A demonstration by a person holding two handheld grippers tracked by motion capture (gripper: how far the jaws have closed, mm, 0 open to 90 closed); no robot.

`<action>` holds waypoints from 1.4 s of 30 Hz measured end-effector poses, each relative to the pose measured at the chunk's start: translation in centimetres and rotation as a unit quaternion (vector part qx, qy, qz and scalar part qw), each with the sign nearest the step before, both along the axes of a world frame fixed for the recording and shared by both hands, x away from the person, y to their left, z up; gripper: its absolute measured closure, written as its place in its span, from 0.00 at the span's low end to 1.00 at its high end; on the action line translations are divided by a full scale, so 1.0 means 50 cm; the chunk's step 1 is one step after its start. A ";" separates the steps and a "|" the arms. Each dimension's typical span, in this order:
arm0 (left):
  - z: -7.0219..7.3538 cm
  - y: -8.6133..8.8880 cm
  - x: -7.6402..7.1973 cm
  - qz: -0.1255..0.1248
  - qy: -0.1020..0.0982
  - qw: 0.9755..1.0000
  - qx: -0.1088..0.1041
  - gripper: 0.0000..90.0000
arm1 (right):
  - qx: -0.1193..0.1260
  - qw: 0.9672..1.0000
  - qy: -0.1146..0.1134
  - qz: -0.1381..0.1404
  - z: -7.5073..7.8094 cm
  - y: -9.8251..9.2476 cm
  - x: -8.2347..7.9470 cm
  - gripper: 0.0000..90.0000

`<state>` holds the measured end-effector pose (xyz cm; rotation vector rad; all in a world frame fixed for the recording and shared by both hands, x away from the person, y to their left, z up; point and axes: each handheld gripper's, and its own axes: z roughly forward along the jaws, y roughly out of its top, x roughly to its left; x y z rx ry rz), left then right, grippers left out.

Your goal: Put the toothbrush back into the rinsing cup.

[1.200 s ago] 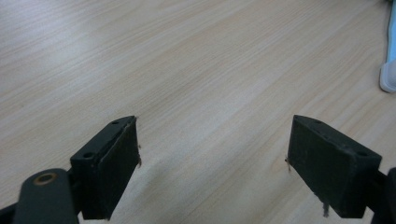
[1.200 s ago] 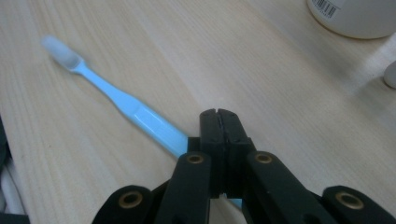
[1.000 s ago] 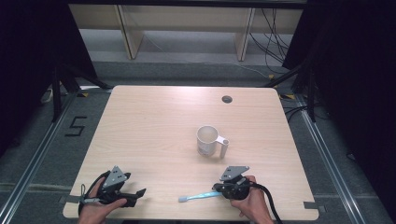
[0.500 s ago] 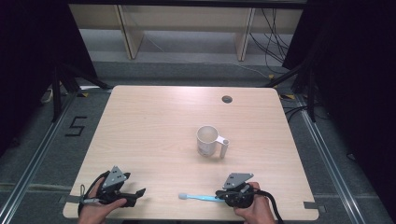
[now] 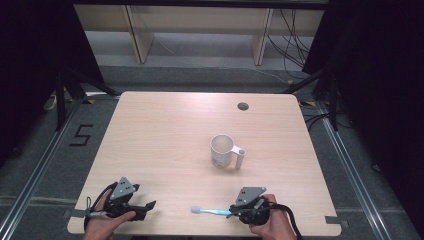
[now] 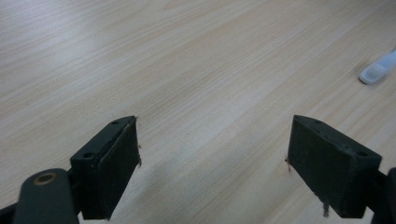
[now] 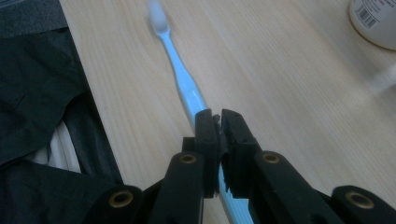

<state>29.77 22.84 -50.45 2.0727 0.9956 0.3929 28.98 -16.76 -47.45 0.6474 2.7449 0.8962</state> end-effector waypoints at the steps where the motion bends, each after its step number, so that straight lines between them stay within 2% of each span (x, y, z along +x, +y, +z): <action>1: 0.000 0.000 0.000 0.002 -0.001 1.000 -0.002 0.18 | -0.005 1.000 0.007 0.000 0.002 0.003 0.000 0.94; 4: 0.000 0.000 0.000 0.005 -0.001 1.000 -0.004 0.18 | -0.017 1.000 0.009 0.008 0.004 0.012 0.006 0.92; 5: -0.001 0.000 0.000 0.004 -0.004 1.000 -0.007 0.18 | -0.031 0.999 0.008 0.011 0.005 0.016 0.009 0.91; 10: 0.000 0.000 0.000 0.004 -0.004 1.000 -0.005 0.18 | -0.040 0.999 0.014 0.020 0.003 0.023 0.012 0.89; 11: 0.000 0.000 0.000 0.003 -0.005 1.000 -0.004 0.18 | -0.046 0.999 0.007 0.020 0.003 0.025 0.013 0.88; 12: 0.001 0.001 -0.001 0.002 -0.003 1.000 -0.002 0.18 | -0.049 0.998 0.017 0.021 0.001 0.028 0.013 0.87; 16: 0.002 0.002 -0.002 0.001 -0.004 1.000 -0.004 0.18 | -0.058 0.998 0.024 0.021 0.000 0.037 0.016 0.85; 20: 0.003 0.003 -0.003 0.004 -0.003 1.000 -0.005 0.18 | -0.082 0.995 0.029 0.039 -0.003 0.054 0.024 0.84; 24: 0.002 0.002 -0.003 0.003 -0.004 1.000 -0.005 0.18 | -0.089 0.995 0.032 0.043 -0.005 0.060 0.025 0.84; 25: 0.001 0.001 -0.003 0.005 -0.004 1.000 -0.007 0.18 | -0.091 0.995 0.034 0.034 -0.004 0.062 0.023 0.84; 29: 0.001 0.001 -0.003 0.004 -0.004 1.000 -0.005 0.18 | -0.095 0.994 0.038 0.048 -0.006 0.068 0.029 0.84; 31: 0.002 0.003 -0.004 0.005 -0.004 1.000 -0.002 0.18 | -0.097 0.993 0.042 0.042 -0.006 0.070 0.028 0.84; 33: 0.003 0.003 -0.003 0.000 -0.004 1.000 -0.002 0.18 | -0.107 0.992 0.037 0.054 -0.009 0.076 0.029 0.83; 35: 0.002 -0.001 -0.002 0.004 -0.004 1.000 -0.006 0.18 | -0.112 0.992 0.040 0.051 -0.009 0.079 0.028 0.83; 39: 0.001 -0.001 -0.001 0.000 -0.007 1.000 -0.008 0.18 | -0.125 0.989 0.038 0.066 -0.007 0.084 0.030 0.82; 40: 0.002 -0.001 -0.001 0.000 -0.006 1.000 -0.005 0.18 | -0.130 0.988 0.047 0.065 -0.006 0.084 0.028 0.82; 42: 0.000 -0.002 -0.001 -0.001 -0.007 1.000 -0.005 0.18 | -0.141 0.987 0.039 0.070 -0.007 0.086 0.030 0.81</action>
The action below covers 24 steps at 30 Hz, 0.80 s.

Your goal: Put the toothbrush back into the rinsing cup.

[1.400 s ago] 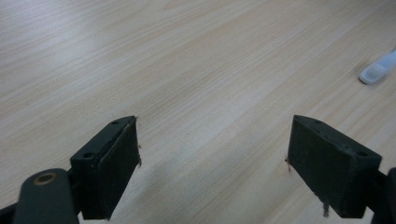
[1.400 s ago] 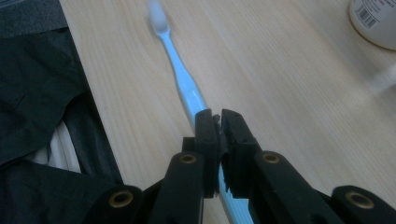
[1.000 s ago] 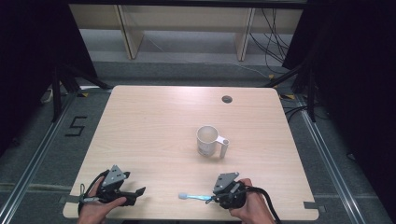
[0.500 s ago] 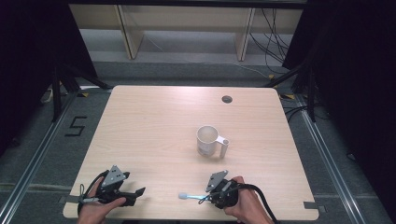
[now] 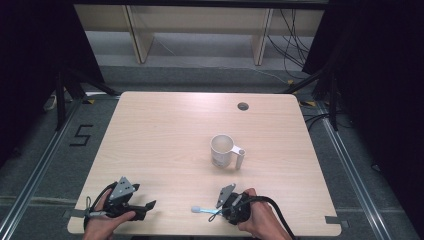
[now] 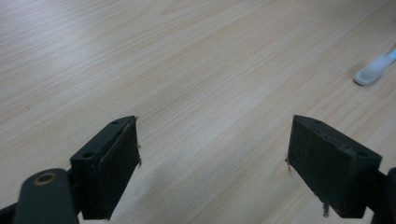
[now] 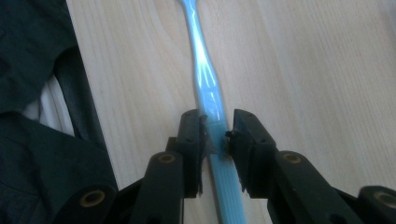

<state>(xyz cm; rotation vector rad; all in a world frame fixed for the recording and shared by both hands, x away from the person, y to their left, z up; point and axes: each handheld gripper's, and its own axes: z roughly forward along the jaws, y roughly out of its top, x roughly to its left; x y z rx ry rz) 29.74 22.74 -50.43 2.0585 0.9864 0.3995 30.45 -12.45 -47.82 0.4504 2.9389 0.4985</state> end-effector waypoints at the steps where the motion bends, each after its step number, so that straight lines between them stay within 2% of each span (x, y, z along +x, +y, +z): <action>1: 0.000 0.001 0.000 -0.004 0.000 1.000 0.005 0.18 | -0.006 1.000 0.005 0.004 0.000 0.000 0.001 0.81; 2: 0.000 0.000 0.000 -0.002 0.000 1.000 0.001 0.18 | -0.010 1.000 0.001 0.004 0.000 0.001 0.001 0.81; 3: 0.001 -0.001 0.001 -0.003 0.000 1.000 -0.001 0.18 | -0.020 1.000 0.007 -0.005 -0.002 0.005 -0.002 0.81; 4: 0.001 0.000 0.001 -0.004 0.001 1.000 0.001 0.18 | -0.020 1.000 0.007 -0.005 -0.002 0.005 -0.002 0.81; 5: 0.001 -0.001 0.001 -0.002 0.000 1.000 0.001 0.18 | -0.024 1.000 0.000 0.009 -0.004 0.005 0.001 0.82; 6: 0.000 0.001 0.002 -0.006 -0.001 1.000 0.003 0.18 | -0.027 1.000 0.010 -0.004 -0.004 0.008 -0.002 0.82; 7: 0.001 0.001 0.001 -0.006 0.001 1.000 0.005 0.18 | -0.032 0.999 0.002 0.002 -0.003 0.010 0.000 0.83; 8: 0.000 -0.001 0.001 -0.002 -0.001 1.000 -0.001 0.18 | -0.037 0.999 0.001 0.011 -0.002 0.012 0.002 0.83; 9: 0.000 0.000 0.001 -0.003 -0.001 1.000 0.000 0.18 | -0.041 0.999 0.004 0.006 -0.002 0.015 0.001 0.84; 10: 0.000 0.000 0.001 -0.003 0.000 1.000 0.000 0.18 | -0.058 0.998 -0.010 0.036 -0.002 0.015 0.009 0.85; 11: 0.000 -0.001 0.001 -0.003 -0.001 1.000 -0.001 0.18 | -0.068 0.998 -0.004 0.018 0.000 0.018 0.006 0.85; 12: 0.000 -0.001 0.001 -0.003 -0.001 1.000 -0.001 0.18 | -0.088 0.996 0.002 0.014 0.002 0.025 0.006 0.85; 13: 0.000 -0.001 0.001 -0.003 0.000 1.000 0.000 0.18 | -0.088 0.996 0.002 0.014 0.002 0.025 0.006 0.85; 14: 0.000 0.000 0.001 -0.004 0.000 1.000 0.000 0.18 | -0.091 0.995 -0.008 0.051 0.000 0.024 0.017 0.86; 15: 0.000 0.000 0.000 -0.003 -0.001 1.000 0.000 0.18 | -0.100 0.995 0.019 0.016 0.004 0.031 0.010 0.87; 17: 0.000 0.000 0.000 -0.002 -0.001 1.000 -0.001 0.18 | -0.100 0.994 0.021 0.025 0.003 0.032 0.016 0.87; 20: 0.001 0.001 0.000 -0.004 0.000 1.000 0.002 0.18 | -0.114 0.992 0.028 0.036 0.004 0.036 0.026 0.87; 22: 0.001 0.001 0.000 -0.005 0.000 1.000 0.002 0.18 | -0.121 0.992 0.036 0.030 0.004 0.038 0.029 0.87; 24: 0.001 0.001 0.000 -0.005 0.000 1.000 0.002 0.18 | -0.125 0.991 0.038 0.041 0.004 0.042 0.035 0.87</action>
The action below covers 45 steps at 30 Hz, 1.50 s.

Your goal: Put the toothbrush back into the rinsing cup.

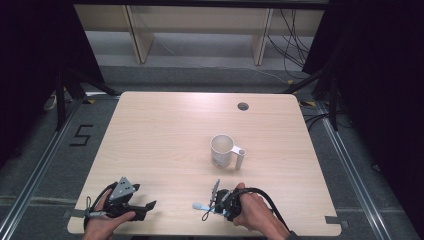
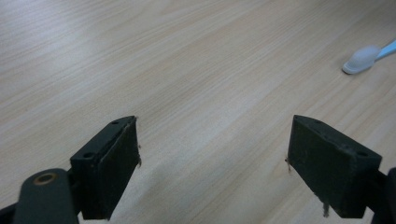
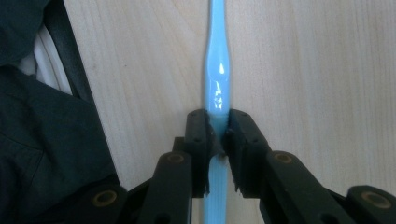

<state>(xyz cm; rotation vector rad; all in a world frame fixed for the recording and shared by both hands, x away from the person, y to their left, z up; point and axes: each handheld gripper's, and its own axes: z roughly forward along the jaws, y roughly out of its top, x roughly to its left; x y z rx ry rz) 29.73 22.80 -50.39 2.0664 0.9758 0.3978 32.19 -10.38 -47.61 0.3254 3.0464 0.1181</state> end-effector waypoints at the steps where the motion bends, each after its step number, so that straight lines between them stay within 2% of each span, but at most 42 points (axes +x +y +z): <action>1: -0.001 -0.001 0.000 0.001 0.000 1.000 -0.002 0.18 | 0.000 1.000 0.012 -0.012 0.000 0.001 0.000 0.87; 4: 0.000 0.000 0.000 0.002 0.001 1.000 -0.001 0.18 | -0.016 0.999 0.020 -0.018 0.001 0.007 0.003 0.88; 6: -0.001 -0.001 0.000 0.003 0.000 1.000 -0.003 0.18 | -0.021 0.999 0.024 -0.010 0.000 0.011 0.008 0.88; 7: 0.000 -0.001 0.000 0.002 0.000 1.000 -0.002 0.18 | -0.027 0.999 0.027 -0.019 0.000 0.014 0.008 0.88; 9: 0.001 0.000 -0.001 0.003 0.001 1.000 -0.002 0.18 | -0.029 0.999 0.025 -0.010 0.000 0.015 0.009 0.88; 10: 0.001 0.001 -0.001 0.001 0.003 1.000 -0.001 0.18 | -0.030 0.999 0.028 -0.018 0.000 0.016 0.008 0.88; 12: 0.001 0.001 0.000 0.003 0.002 1.000 0.000 0.18 | -0.028 0.999 0.032 -0.018 0.000 0.016 0.010 0.88; 14: 0.001 0.001 -0.001 0.001 0.001 1.000 -0.001 0.18 | -0.028 0.999 0.029 -0.003 -0.001 0.015 0.015 0.88; 17: 0.000 0.001 0.000 0.002 -0.001 1.000 -0.004 0.18 | -0.028 0.999 0.026 -0.009 0.000 0.014 0.013 0.88; 19: 0.001 0.001 -0.001 0.001 0.002 1.000 -0.002 0.18 | -0.017 0.999 0.028 -0.018 0.002 0.010 0.012 0.88; 23: 0.000 0.001 0.000 0.004 0.000 1.000 -0.006 0.18 | 0.017 0.999 0.015 -0.024 0.022 -0.002 0.016 0.88; 24: 0.000 0.001 -0.001 0.004 0.000 1.000 -0.005 0.18 | 0.019 0.999 0.012 -0.035 0.030 -0.004 0.014 0.88; 26: 0.001 0.004 -0.001 0.001 0.000 1.000 0.001 0.18 | 0.039 0.999 0.008 -0.037 0.039 -0.012 0.016 0.88; 27: 0.000 0.001 -0.001 0.008 -0.002 1.000 -0.008 0.18 | 0.048 0.998 0.003 -0.043 0.044 -0.015 0.015 0.88; 29: 0.000 0.001 -0.001 0.009 -0.003 1.000 -0.011 0.18 | 0.071 0.996 -0.008 -0.049 0.053 -0.022 0.016 0.88; 30: 0.001 0.004 0.000 0.003 -0.001 1.000 0.001 0.18 | 0.092 0.994 -0.010 -0.054 0.059 -0.026 0.018 0.88; 32: 0.000 0.004 -0.002 0.007 -0.001 1.000 -0.003 0.18 | 0.127 0.989 -0.008 -0.069 0.070 -0.036 0.018 0.88; 33: 0.000 0.004 -0.001 0.009 -0.003 1.000 -0.007 0.18 | 0.148 0.987 -0.022 -0.054 0.073 -0.042 0.023 0.88; 34: 0.003 0.005 -0.002 0.009 0.001 1.000 -0.001 0.18 | 0.157 0.985 -0.032 -0.058 0.077 -0.046 0.024 0.88; 36: 0.000 0.005 -0.002 0.006 -0.002 1.000 -0.004 0.18 | 0.178 0.982 -0.032 -0.060 0.079 -0.053 0.023 0.88; 37: 0.001 0.006 -0.003 0.004 -0.002 1.000 -0.002 0.18 | 0.190 0.978 -0.038 -0.071 0.080 -0.057 0.022 0.88; 38: 0.001 0.006 -0.003 0.007 -0.005 1.000 -0.005 0.18 | 0.196 0.977 -0.039 -0.069 0.079 -0.059 0.024 0.88; 41: 0.000 0.005 -0.003 0.010 -0.005 1.000 -0.009 0.18 | 0.228 0.970 -0.050 -0.071 0.080 -0.070 0.028 0.88; 42: 0.000 0.006 -0.003 0.008 -0.002 1.000 -0.004 0.18 | 0.235 0.967 -0.058 -0.079 0.080 -0.073 0.027 0.88; 44: 0.001 0.007 -0.003 0.008 -0.004 1.000 -0.003 0.18 | 0.246 0.963 -0.064 -0.084 0.082 -0.078 0.025 0.88; 45: 0.001 0.006 -0.004 0.012 -0.004 1.000 -0.007 0.18 | 0.259 0.960 -0.068 -0.087 0.084 -0.081 0.024 0.88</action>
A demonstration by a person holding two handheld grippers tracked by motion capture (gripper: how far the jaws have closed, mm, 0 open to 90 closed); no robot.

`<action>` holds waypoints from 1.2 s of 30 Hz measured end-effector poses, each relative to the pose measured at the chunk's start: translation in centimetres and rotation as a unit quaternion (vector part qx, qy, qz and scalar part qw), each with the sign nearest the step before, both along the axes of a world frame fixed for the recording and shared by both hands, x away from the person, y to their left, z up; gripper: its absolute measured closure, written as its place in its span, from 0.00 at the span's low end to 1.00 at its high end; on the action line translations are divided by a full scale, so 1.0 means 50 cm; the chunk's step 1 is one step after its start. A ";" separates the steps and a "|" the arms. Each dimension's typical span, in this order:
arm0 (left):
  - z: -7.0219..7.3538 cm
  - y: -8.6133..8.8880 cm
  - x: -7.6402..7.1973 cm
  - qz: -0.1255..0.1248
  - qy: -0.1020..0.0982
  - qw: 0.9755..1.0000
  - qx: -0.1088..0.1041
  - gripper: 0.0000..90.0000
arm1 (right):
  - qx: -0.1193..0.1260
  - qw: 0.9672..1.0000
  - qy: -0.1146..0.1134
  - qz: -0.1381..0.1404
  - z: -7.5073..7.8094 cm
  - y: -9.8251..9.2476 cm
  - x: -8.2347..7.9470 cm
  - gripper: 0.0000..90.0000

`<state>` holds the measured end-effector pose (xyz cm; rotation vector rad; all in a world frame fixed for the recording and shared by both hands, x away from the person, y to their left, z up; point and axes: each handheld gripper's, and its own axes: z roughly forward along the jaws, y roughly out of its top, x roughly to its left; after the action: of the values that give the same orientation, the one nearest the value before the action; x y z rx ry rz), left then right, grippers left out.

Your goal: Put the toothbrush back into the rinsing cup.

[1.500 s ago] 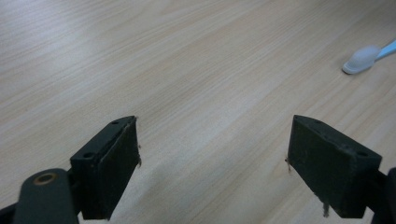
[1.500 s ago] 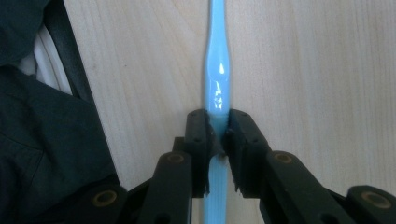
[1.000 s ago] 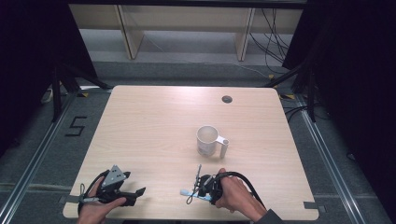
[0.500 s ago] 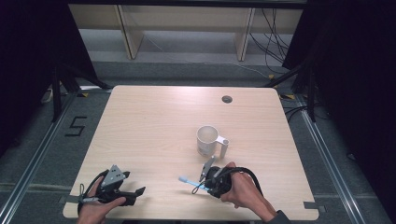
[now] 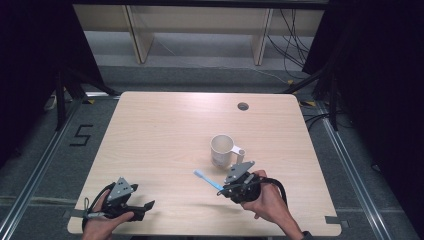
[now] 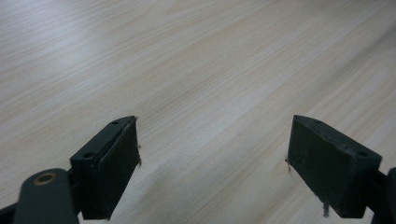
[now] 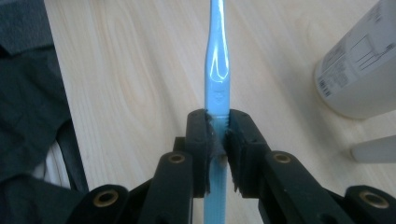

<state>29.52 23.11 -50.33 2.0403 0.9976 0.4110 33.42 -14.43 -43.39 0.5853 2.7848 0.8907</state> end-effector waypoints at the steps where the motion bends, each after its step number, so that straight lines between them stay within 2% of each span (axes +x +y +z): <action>1: 0.000 0.001 0.000 -0.002 0.000 1.000 0.004 0.18 | 0.013 1.000 0.004 -0.009 0.003 -0.004 -0.002 0.88; 4: -0.001 0.000 -0.001 0.000 -0.001 1.000 0.000 0.18 | 0.045 0.999 -0.015 -0.020 0.009 -0.014 0.001 0.88; 5: 0.000 0.000 -0.001 0.001 -0.001 1.000 0.000 0.18 | 0.060 0.998 -0.025 -0.018 0.009 -0.017 0.003 0.88; 7: 0.000 0.001 0.000 -0.001 0.000 1.000 0.004 0.18 | 0.088 0.995 -0.031 -0.025 0.013 -0.025 0.005 0.88; 9: 0.001 0.001 -0.002 -0.002 0.003 1.000 0.006 0.18 | 0.107 0.993 -0.037 -0.035 0.019 -0.032 0.005 0.88; 10: 0.002 0.002 -0.003 -0.003 0.003 1.000 0.007 0.18 | 0.107 0.993 -0.037 -0.035 0.019 -0.032 0.005 0.88; 13: 0.001 0.001 -0.002 -0.001 0.000 1.000 0.002 0.18 | 0.129 0.990 -0.043 -0.041 0.024 -0.039 0.006 0.88; 14: 0.002 0.002 -0.003 -0.003 0.003 1.000 0.008 0.18 | 0.135 0.989 -0.048 -0.045 0.025 -0.041 0.006 0.88; 15: 0.001 0.002 -0.003 -0.003 0.000 1.000 0.004 0.18 | 0.148 0.987 -0.050 -0.050 0.029 -0.048 0.009 0.88; 19: 0.002 0.000 -0.003 -0.001 0.003 1.000 0.002 0.18 | 0.159 0.984 -0.053 -0.060 0.032 -0.058 0.012 0.88; 20: 0.001 0.002 -0.003 -0.006 0.001 1.000 0.006 0.18 | 0.166 0.982 -0.058 -0.066 0.034 -0.062 0.012 0.88; 22: 0.001 0.001 -0.001 -0.004 0.000 1.000 0.002 0.18 | 0.172 0.981 -0.061 -0.068 0.038 -0.070 0.015 0.88; 25: -0.001 -0.001 -0.002 -0.002 0.003 1.000 -0.001 0.18 | 0.184 0.977 -0.072 -0.084 0.046 -0.080 0.014 0.88; 26: 0.001 0.001 -0.002 -0.006 0.007 1.000 0.012 0.18 | 0.189 0.975 -0.077 -0.089 0.048 -0.084 0.016 0.88; 27: -0.001 -0.002 -0.002 0.000 0.002 1.000 -0.002 0.18 | 0.192 0.974 -0.081 -0.087 0.051 -0.088 0.019 0.88; 28: -0.001 -0.001 0.000 -0.003 -0.001 1.000 -0.001 0.18 | 0.196 0.972 -0.088 -0.091 0.052 -0.091 0.021 0.88; 29: 0.000 0.000 0.000 -0.004 0.000 1.000 0.005 0.18 | 0.202 0.970 -0.084 -0.101 0.054 -0.095 0.022 0.88; 30: 0.000 0.001 0.000 -0.008 0.003 1.000 0.009 0.18 | 0.206 0.969 -0.092 -0.105 0.053 -0.097 0.025 0.88; 31: -0.002 -0.002 -0.001 -0.001 0.003 1.000 -0.003 0.18 | 0.209 0.967 -0.096 -0.107 0.053 -0.102 0.030 0.88; 33: -0.001 -0.002 -0.001 -0.002 0.002 1.000 -0.003 0.18 | 0.212 0.965 -0.106 -0.114 0.053 -0.109 0.037 0.88; 34: -0.002 -0.002 0.000 -0.004 0.001 1.000 -0.002 0.18 | 0.219 0.963 -0.100 -0.120 0.052 -0.110 0.038 0.88; 35: -0.002 -0.002 0.000 -0.004 0.004 1.000 0.000 0.18 | 0.223 0.960 -0.113 -0.127 0.052 -0.114 0.043 0.88; 36: -0.002 -0.001 -0.001 -0.006 0.003 1.000 0.004 0.18 | 0.230 0.958 -0.115 -0.124 0.051 -0.119 0.049 0.88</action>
<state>29.48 23.06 -50.44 2.0549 0.9891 0.4030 35.86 -20.35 -40.83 0.8129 2.2383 1.4505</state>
